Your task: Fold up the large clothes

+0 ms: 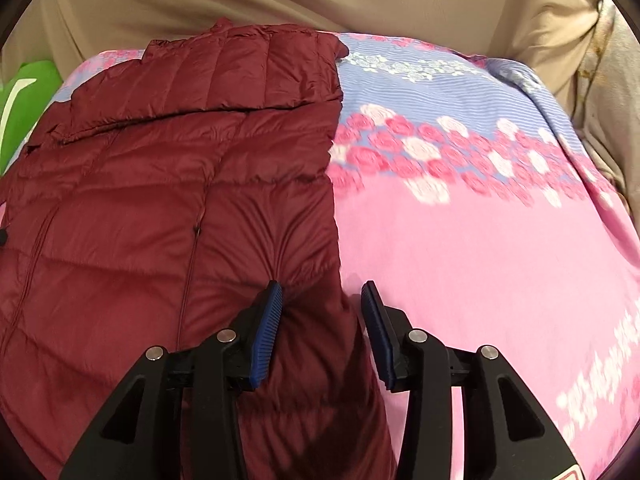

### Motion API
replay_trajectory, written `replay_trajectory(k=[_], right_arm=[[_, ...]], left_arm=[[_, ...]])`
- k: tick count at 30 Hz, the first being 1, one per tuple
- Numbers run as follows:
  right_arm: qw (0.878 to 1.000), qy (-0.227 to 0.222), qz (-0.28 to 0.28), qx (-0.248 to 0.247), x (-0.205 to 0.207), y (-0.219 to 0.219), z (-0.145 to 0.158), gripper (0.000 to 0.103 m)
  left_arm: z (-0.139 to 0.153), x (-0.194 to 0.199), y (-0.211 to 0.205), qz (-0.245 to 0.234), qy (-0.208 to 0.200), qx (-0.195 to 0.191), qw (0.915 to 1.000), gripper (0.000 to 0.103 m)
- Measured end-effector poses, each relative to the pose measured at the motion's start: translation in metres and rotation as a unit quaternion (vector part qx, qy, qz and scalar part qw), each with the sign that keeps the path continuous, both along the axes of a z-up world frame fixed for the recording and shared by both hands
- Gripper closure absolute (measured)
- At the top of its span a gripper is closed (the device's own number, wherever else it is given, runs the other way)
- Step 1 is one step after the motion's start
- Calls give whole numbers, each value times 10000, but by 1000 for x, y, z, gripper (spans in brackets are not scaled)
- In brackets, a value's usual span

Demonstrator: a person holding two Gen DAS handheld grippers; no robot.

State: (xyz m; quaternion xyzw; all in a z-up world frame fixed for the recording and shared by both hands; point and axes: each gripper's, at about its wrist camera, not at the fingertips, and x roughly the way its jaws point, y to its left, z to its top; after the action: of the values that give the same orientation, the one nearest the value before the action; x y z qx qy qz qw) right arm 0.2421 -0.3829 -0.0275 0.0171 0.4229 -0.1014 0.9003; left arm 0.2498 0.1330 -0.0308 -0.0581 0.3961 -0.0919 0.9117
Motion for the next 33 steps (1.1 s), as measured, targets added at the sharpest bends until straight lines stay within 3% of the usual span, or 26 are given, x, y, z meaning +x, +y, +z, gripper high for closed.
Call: replay_trajectory(k=[4,8,11,13,16,19,20,22,23,24,25,26,28,29,31,33], right_arm=[[9999,61,-59,80,-10,-3,5,55],[9991,-95,-89,401,-16,-10,25,55],[9993,-332,-63,158,-25,-1,40,49],[9991,-408,-19,83,-29,5,46,47],[9989,-400,30,224,-27,8,49,47],[9989,-419,23,230,-26,13,50,46],[9989,-436,25,188,-25,15,51,46],[9989,-461,14,97,-22,20,52,43],[9989,-462,20,55,-20,22,52,43],[9989,-458,28,23,-18,23,53,43],[9989,-459,37,-6,-17,25,53,43],[9989,-460,44,-25,-17,26,53,43],[9989,-459,53,-66,-15,28,53,43],[9988,-474,67,-85,-14,30,54,43],[9986,-511,94,-98,-10,33,57,43],[9982,-578,149,-84,-4,38,60,43]], left_arm=[[17,1,20,271,-109,-540,9981,43],[46,37,97,1344,-76,-1277,9826,25],[54,72,172,2413,-15,-1388,9605,18],[50,93,231,3162,55,-1673,9338,17],[34,115,285,3841,325,-1837,9042,17],[15,139,318,4133,507,-2050,8858,20],[13,145,323,4196,460,-2071,8826,25],[15,156,322,4191,331,-2004,8849,50],[16,168,318,4058,363,-2011,8908,83],[18,175,313,3976,389,-2013,8943,100],[23,181,307,3914,320,-2014,8973,100],[39,188,294,3800,120,-1885,9055,101],[75,197,258,3405,-269,-1485,9281,101],[107,203,223,3029,-624,-1218,9432,101],[155,208,162,2323,-1105,-1014,9610,101],[192,210,98,1587,-1426,-965,9722,101]])
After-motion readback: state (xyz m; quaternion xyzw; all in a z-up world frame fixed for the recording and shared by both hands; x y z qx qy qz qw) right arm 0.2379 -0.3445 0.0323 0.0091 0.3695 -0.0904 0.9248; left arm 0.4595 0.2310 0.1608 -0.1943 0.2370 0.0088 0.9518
